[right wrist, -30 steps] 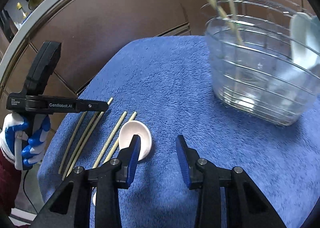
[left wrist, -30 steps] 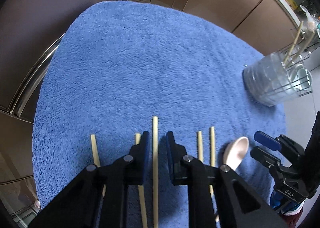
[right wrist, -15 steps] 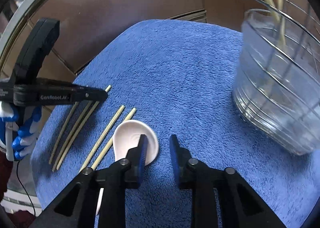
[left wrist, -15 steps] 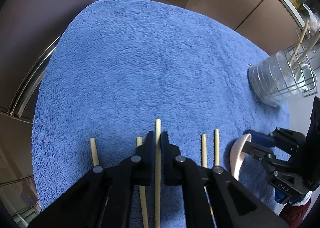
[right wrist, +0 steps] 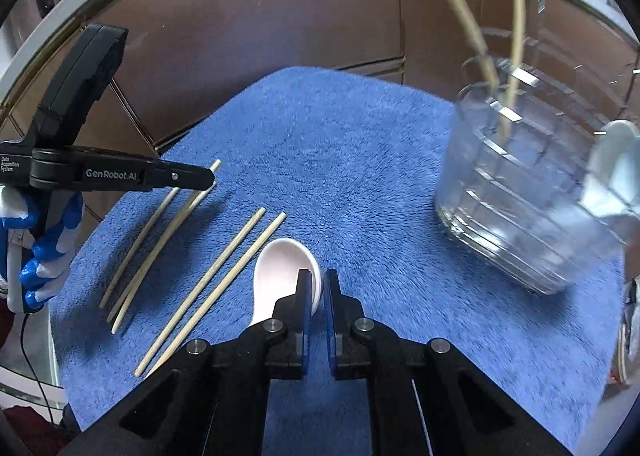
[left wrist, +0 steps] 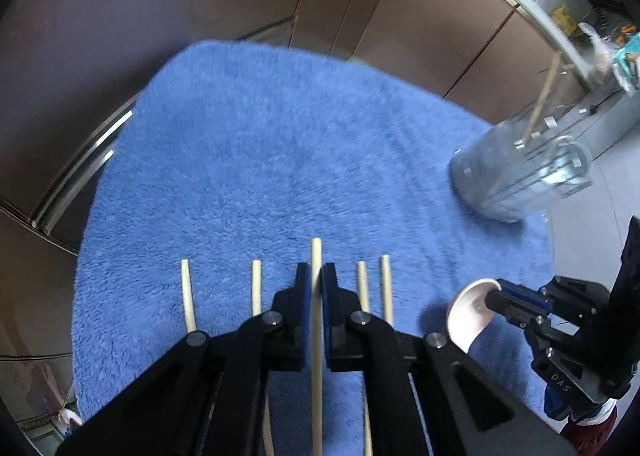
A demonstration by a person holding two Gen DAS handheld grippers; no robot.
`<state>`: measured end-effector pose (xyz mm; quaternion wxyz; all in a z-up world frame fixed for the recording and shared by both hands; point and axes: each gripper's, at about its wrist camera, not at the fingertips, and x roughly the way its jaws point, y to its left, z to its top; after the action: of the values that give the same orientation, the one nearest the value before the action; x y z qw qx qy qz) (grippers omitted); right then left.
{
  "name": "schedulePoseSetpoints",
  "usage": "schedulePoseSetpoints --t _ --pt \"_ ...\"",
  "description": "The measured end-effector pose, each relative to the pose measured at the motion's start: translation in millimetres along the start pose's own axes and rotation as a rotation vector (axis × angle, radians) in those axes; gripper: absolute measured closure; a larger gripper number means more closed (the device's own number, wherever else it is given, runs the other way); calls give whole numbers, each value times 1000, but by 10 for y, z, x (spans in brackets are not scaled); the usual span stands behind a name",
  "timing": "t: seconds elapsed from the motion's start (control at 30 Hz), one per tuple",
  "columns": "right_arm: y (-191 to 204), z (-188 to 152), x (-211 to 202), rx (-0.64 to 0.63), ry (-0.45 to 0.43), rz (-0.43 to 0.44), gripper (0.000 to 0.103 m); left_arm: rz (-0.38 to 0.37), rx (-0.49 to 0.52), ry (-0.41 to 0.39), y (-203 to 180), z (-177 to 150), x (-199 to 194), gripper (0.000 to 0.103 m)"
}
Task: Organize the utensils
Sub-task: 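Place chopstick in holder with left gripper while right gripper drops pink spoon in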
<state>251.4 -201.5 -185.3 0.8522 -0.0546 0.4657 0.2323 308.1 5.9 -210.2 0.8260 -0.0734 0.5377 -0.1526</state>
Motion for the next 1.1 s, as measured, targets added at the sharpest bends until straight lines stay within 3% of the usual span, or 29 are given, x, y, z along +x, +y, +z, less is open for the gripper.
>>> schedulePoseSetpoints --t 0.23,0.53,1.1 --pt "267 -148 -426 -7 -93 -88 97 -29 25 -138 -150 -188 -522 98" --pt "542 -377 -996 22 -218 -156 97 20 92 -345 -476 -636 -1296 98" --pt "943 -742 -1868 35 -387 -300 97 107 244 -619 -1029 -1317 -2072 98"
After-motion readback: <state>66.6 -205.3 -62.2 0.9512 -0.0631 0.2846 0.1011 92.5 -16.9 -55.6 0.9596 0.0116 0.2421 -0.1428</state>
